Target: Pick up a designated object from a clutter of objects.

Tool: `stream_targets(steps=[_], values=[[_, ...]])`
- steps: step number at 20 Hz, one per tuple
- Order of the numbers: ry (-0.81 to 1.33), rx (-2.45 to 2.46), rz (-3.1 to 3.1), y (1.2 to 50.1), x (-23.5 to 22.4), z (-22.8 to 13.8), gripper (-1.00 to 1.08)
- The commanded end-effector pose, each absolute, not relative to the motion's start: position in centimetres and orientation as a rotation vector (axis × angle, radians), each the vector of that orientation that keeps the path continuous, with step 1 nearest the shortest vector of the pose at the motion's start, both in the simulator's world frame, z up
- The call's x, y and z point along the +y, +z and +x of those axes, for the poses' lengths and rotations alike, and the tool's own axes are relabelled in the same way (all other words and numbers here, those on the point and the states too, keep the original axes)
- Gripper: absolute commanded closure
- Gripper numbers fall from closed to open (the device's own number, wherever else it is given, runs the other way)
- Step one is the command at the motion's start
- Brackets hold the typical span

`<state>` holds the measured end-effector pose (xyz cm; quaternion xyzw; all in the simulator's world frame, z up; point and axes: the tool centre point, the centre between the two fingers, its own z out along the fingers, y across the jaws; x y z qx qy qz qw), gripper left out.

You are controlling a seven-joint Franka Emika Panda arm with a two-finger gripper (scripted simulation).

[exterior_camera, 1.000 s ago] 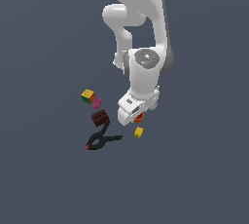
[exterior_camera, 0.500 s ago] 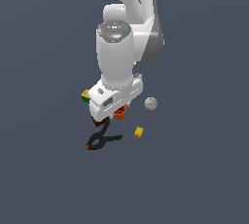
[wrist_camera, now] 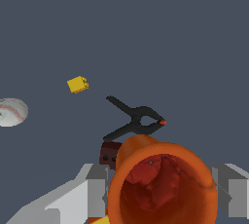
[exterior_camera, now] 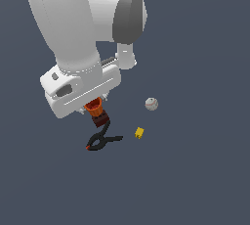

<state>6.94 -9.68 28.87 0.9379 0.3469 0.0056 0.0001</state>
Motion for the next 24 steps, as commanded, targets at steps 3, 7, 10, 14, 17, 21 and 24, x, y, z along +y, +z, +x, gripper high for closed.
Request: stream_targets(steps=[3,7,10,14,17,21,24], values=[[0.011,1.092,2.946,31.7,-12.4,8.1,1.08],[0.006,1.092,2.945,33.6,-14.3,9.0,1.08],[0.004,1.092,2.945,34.6,-15.3,9.5,1.08],[0.002,1.092,2.945,35.6,-16.2,10.0,1.08],[0.000,1.093,2.945,36.1,-16.7,10.3,1.08],[0.000,1.093,2.945,36.4,-17.0,10.5,1.08],[0.000,1.093,2.945,36.5,-17.0,10.5,1.08]])
